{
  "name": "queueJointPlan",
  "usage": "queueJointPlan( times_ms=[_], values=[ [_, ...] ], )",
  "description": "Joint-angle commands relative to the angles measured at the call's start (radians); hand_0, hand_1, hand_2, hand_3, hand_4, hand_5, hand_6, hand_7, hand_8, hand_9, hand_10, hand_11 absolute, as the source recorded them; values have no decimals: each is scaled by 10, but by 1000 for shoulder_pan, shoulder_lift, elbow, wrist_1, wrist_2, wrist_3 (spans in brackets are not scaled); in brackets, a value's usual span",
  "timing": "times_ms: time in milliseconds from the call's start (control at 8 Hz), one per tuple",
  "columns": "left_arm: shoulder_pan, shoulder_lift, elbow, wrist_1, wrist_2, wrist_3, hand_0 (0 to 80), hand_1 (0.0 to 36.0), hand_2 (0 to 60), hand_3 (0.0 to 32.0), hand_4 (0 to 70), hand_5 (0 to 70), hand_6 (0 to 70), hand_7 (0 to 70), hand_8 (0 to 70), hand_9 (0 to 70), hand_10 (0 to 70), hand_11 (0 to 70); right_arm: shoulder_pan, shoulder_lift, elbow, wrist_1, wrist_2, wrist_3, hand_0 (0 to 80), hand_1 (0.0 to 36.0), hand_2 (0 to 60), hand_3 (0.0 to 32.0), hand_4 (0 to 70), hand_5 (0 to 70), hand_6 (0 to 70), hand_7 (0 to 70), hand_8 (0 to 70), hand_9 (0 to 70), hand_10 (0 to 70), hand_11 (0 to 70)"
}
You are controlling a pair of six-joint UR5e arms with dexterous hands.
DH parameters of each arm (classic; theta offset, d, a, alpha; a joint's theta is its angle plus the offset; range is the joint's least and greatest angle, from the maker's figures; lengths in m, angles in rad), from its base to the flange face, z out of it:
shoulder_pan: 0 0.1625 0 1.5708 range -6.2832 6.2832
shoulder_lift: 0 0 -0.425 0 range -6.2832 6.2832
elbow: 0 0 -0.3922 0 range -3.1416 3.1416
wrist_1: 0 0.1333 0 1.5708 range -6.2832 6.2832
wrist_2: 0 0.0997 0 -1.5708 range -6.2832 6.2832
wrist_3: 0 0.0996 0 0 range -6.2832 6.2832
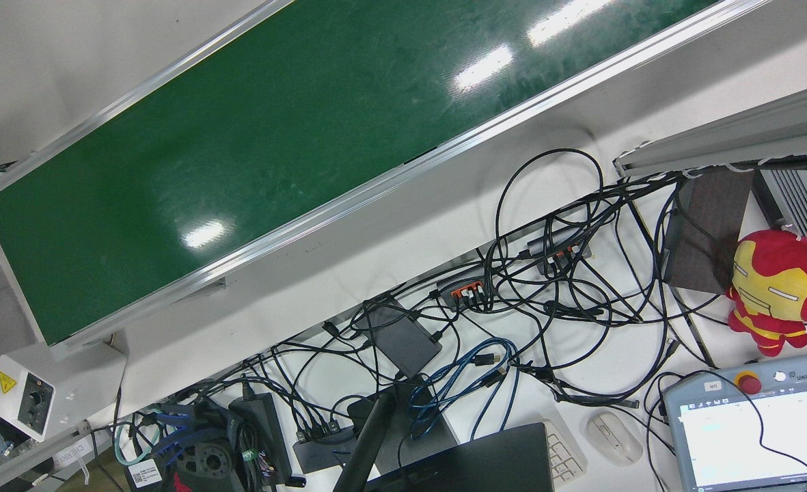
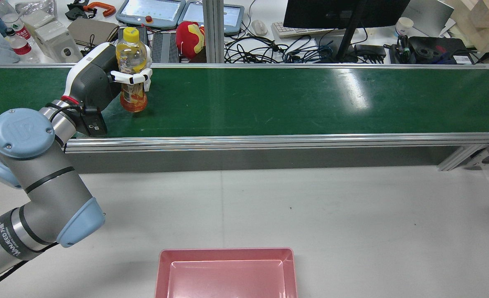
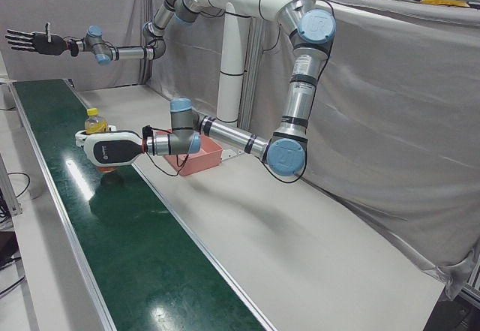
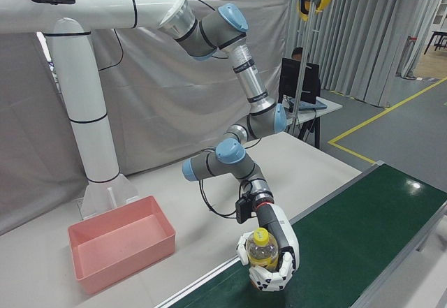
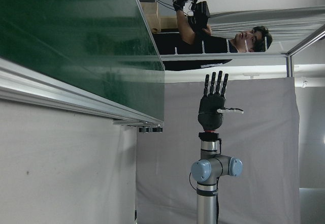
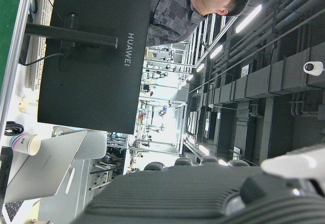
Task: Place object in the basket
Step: 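Close the left hand fingers around the bottle's middle, then lift the bottle off the belt and carry it toward the pink tray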
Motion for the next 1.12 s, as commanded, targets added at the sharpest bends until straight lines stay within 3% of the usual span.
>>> queueJointPlan(
  times_ms=[0,250,375,625,875,1000],
  values=[
    [116,-8,-195,131,13,3,640,360,600,0,700,700,610,700,700,700,511,700,0,0,-1,0,0,0,0,0,0,0,0,0,0,0,0,0,0,0],
    [265,-10,-301,205,13,13,638,360,600,0,700,700,590,700,700,700,481,690,0,0,-1,0,1,0,0,0,0,0,0,0,0,0,0,0,0,0],
    [322,-10,-309,205,13,13,679,360,600,0,681,700,563,700,700,700,488,700,0,0,-1,0,1,0,0,0,0,0,0,0,0,0,0,0,0,0],
    [438,-13,-311,205,13,41,688,360,600,0,623,700,539,677,700,700,517,700,0,0,-2,0,0,0,0,0,0,0,0,0,0,0,0,0,0,0],
    [472,9,-398,219,14,123,706,360,600,0,548,700,456,613,700,700,449,651,0,0,-2,0,1,0,0,0,0,0,0,0,0,0,0,0,0,0],
    [544,20,-415,240,13,131,696,360,600,0,566,700,459,608,700,700,443,642,0,0,-2,0,1,0,0,0,0,0,0,0,0,0,0,0,0,0]
  ],
)
